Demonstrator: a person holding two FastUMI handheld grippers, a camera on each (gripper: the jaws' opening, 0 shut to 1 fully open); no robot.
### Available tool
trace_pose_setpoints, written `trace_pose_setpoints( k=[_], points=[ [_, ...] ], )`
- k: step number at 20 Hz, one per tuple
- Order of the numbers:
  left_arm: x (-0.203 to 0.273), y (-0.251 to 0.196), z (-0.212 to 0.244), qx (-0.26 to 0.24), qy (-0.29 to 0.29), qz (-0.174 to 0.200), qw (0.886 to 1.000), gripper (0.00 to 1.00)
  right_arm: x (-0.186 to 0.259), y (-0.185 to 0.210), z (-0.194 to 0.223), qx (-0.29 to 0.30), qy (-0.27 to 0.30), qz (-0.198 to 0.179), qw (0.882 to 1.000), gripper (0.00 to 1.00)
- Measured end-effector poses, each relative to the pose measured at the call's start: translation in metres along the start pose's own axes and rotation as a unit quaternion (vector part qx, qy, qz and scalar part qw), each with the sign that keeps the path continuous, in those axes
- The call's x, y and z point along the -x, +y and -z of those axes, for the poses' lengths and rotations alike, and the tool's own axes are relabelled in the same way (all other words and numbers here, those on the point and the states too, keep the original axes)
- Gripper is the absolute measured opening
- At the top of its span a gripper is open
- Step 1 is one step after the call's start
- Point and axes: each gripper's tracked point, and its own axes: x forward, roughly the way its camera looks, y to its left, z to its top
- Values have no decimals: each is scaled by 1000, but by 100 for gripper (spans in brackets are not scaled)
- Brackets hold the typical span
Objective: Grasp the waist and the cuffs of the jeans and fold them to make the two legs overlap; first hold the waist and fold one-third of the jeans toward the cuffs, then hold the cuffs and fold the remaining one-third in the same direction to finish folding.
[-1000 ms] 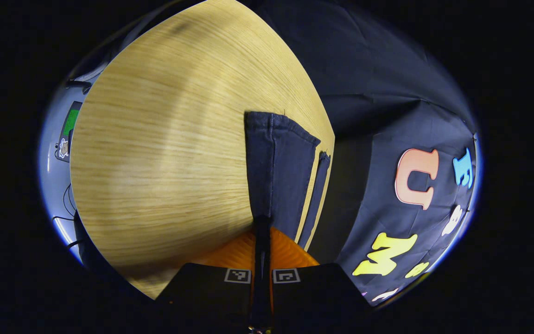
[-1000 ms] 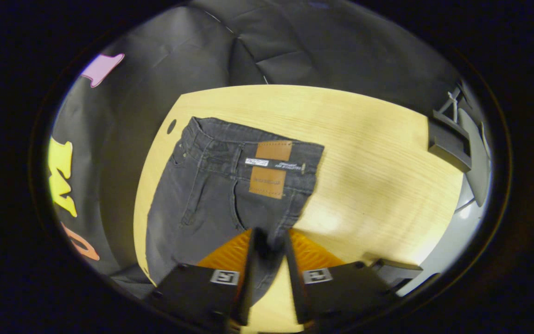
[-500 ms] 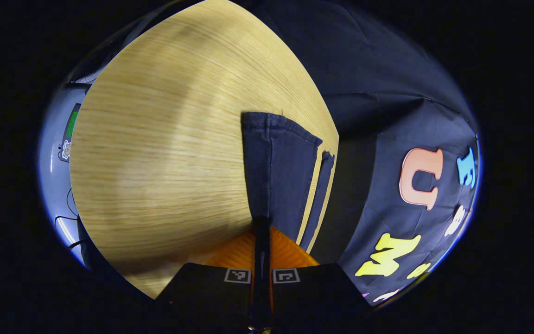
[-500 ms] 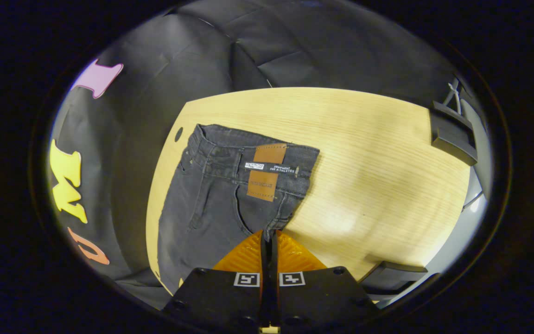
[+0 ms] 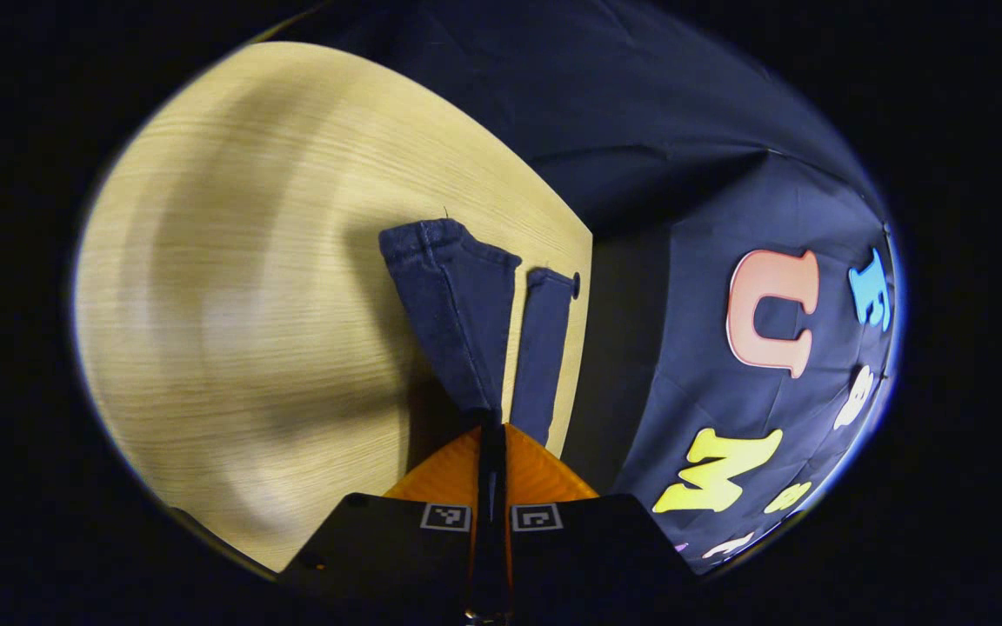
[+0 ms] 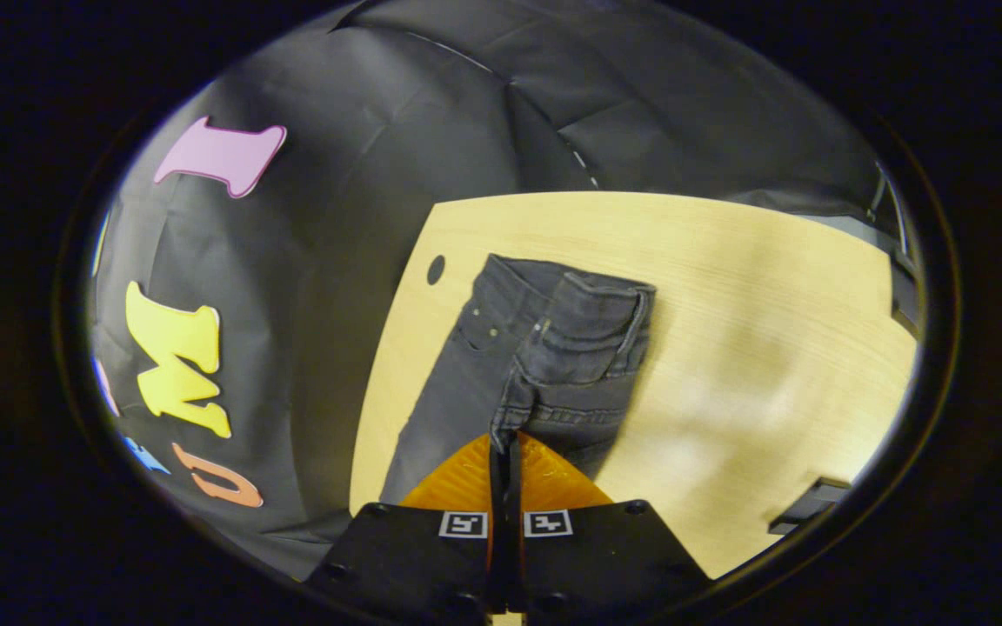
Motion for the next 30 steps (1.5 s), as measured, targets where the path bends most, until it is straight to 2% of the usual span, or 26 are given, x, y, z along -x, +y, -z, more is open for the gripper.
trace_pose_setpoints(
  k=[2, 5, 8, 9, 10, 11, 16, 19, 20, 21, 22, 25, 26, 27, 28, 29, 30],
  points=[
    [-26, -19, -4, 10, 4, -13, 1000, 3, -22, 22, -7, 5, 4, -7, 1000, 1],
    [-57, -40, -5, -1, 4, -53, 999, 3, -48, 55, -25, -8, -4, -20, 1000, 1],
    [-81, -95, -4, -11, 3, -35, 999, 3, -61, 84, -48, -10, -20, -37, 999, 1],
    [-91, -110, -5, -12, 9, -28, 1000, 3, -69, 89, -55, -7, -24, -35, 999, 0],
    [-106, -124, 0, -18, 12, -25, 999, 3, -79, 94, -60, -6, -26, -34, 999, 5],
    [-120, -132, -1, -29, 16, -27, 999, 4, -90, 98, -65, -7, -28, -32, 999, 3],
    [-204, -148, 0, -66, 28, -55, 996, 3, -156, 90, -72, -18, -31, 10, 999, 0],
    [-248, -135, -5, -50, 37, -80, 995, 3, -185, 78, -73, -41, -34, 39, 998, 1],
    [-255, -132, -8, -47, 40, -87, 994, 4, -190, 75, -73, -31, -35, 46, 998, 5],
    [-260, -130, -10, -52, 41, -90, 994, 4, -190, 73, -72, -22, -36, 52, 998, 5],
    [-267, -126, -9, -63, 41, -93, 993, 4, -192, 73, -73, -17, -39, 57, 997, 1],
    [-281, -121, -6, -105, 36, -93, 989, 4, -193, 72, -72, -16, -48, 63, 997, 1],
    [-283, -121, -10, -142, 17, -98, 985, 6, -194, 77, -72, -15, -48, 49, 997, 1],
    [-279, -128, -13, -194, 8, -86, 977, 0, -193, 84, -70, -13, -44, 28, 999, 6],
    [-273, -137, -14, -253, 4, -77, 964, 33, -192, 99, -69, -8, -41, 1, 999, 37],
    [-265, -144, -14, -304, -3, -75, 950, 66, -189, 105, -67, 11, -43, 1, 999, 69],
    [-255, -151, -15, -345, -10, -73, 936, 98, -188, 105, -67, 47, -49, 20, 997, 100]
  ],
)
